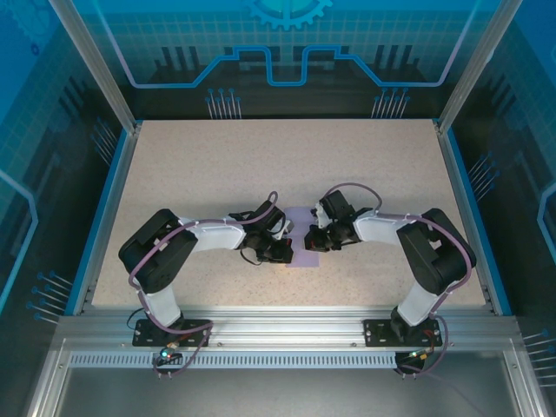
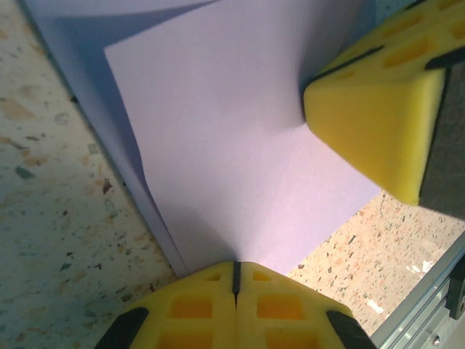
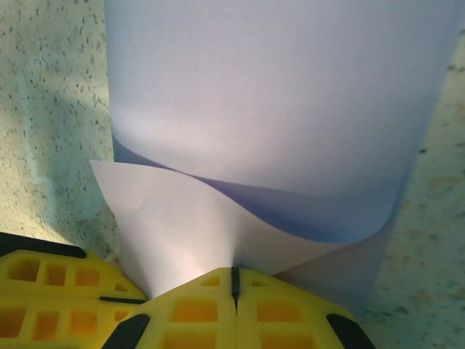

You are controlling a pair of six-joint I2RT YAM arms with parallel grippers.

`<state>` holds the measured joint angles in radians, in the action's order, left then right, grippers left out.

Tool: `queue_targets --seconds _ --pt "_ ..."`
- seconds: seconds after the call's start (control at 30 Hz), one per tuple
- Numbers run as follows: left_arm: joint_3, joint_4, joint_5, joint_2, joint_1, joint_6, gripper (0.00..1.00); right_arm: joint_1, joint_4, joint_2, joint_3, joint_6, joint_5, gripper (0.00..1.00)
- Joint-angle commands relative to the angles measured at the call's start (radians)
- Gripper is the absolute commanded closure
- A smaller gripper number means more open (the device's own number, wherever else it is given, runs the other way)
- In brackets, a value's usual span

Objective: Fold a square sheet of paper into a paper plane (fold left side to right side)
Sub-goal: Fold the triangle a second time at the center of the table.

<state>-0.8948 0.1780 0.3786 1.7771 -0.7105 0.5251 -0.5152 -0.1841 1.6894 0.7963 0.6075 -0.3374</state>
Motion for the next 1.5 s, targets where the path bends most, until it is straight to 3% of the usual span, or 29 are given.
queue_targets --seconds 0.0,0.27,0.47,0.8,1.17,1.47 --pt "0.033 0.101 -0.058 0.015 0.003 -0.011 0.98 0.053 -0.054 0.031 0.019 -0.034 0.063 1.00" --pt "0.033 0.099 -0.056 0.010 0.002 -0.013 0.98 0.090 -0.080 0.002 0.036 -0.064 0.050 1.00" --pt "0.036 0.095 -0.058 0.005 0.003 -0.011 0.98 0.032 -0.066 -0.069 0.032 -0.052 0.015 1.00" --pt "0.037 0.098 -0.060 0.000 0.003 -0.010 0.98 -0.031 -0.018 0.051 0.069 -0.016 0.018 1.00" --pt "0.042 0.104 -0.065 -0.002 0.003 -0.013 0.98 0.042 -0.083 0.085 0.075 -0.068 0.065 1.00" --pt "0.046 0.105 -0.070 -0.001 0.001 -0.014 0.98 0.125 -0.099 0.122 0.114 -0.119 0.028 1.00"
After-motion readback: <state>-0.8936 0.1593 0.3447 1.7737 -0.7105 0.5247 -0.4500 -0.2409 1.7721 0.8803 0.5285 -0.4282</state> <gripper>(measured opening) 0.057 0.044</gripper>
